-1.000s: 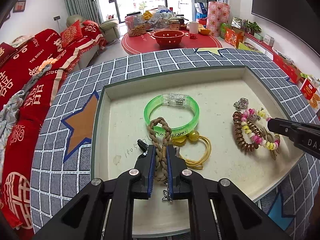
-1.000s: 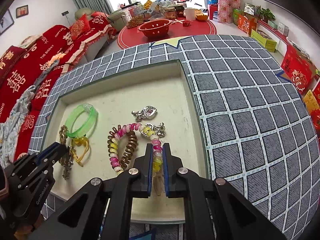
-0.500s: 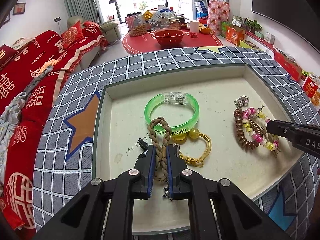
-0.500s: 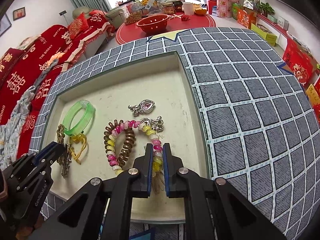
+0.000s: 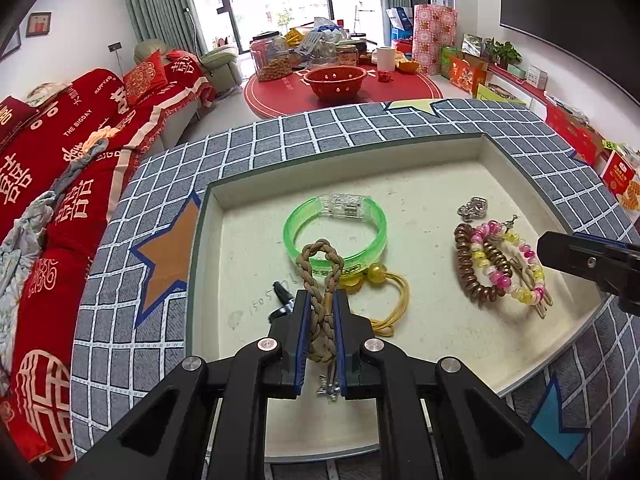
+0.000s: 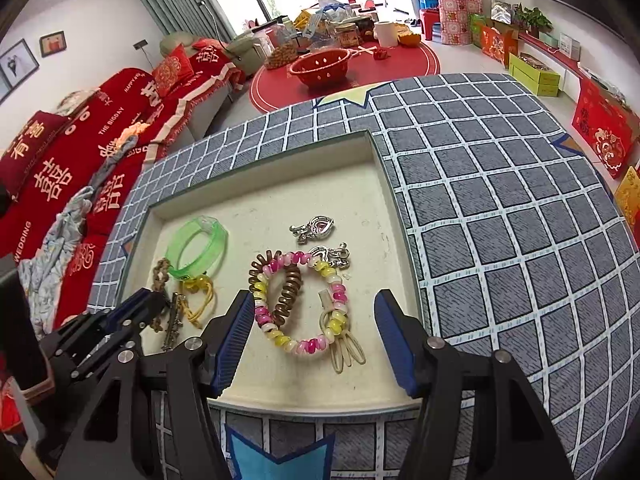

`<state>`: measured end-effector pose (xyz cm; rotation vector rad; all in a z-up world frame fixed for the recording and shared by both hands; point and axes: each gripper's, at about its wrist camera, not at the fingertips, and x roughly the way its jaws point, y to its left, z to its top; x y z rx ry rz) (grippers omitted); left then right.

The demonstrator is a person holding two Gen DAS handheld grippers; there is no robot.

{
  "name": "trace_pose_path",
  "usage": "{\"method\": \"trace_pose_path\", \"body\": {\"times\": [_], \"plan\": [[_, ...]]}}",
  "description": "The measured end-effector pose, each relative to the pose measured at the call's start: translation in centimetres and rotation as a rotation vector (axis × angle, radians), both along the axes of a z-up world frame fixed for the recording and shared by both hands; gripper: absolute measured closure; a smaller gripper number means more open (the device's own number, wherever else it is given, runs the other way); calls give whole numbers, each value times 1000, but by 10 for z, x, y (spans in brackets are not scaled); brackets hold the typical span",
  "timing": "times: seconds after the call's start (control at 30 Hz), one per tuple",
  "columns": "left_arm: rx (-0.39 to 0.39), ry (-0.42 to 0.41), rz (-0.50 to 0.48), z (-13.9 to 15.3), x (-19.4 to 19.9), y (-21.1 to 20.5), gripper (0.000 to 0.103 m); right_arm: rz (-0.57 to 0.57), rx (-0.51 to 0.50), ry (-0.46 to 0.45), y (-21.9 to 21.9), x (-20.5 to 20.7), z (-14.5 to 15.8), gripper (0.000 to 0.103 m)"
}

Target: Organize jewelry

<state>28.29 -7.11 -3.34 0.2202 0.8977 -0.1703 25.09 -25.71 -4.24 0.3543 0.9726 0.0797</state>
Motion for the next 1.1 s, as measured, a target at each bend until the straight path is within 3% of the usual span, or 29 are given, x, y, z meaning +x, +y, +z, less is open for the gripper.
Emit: {"method": "trace_pose_path", "body": {"times": [0.4, 0.8, 0.87, 0.9, 0.93, 1.1], "plan": [[87, 12, -58, -14, -1, -24, 79, -40, 41, -6, -18, -19, 8, 34], [40, -14, -36, -1, -1, -16, 76, -59, 50, -15, -25, -22, 10, 33], [33, -21, -22, 4, 0, -12, 13, -65, 51, -16, -27, -22, 11, 33], [30, -52, 1, 9, -2, -9, 0, -68, 50, -16, -27, -22, 11, 33], [22, -97, 8, 14, -5, -6, 0, -71, 48, -17, -28, -23, 12, 33], [28, -105, 7, 23, -4, -2, 0, -82, 49, -10, -30, -22, 10, 33]]}}
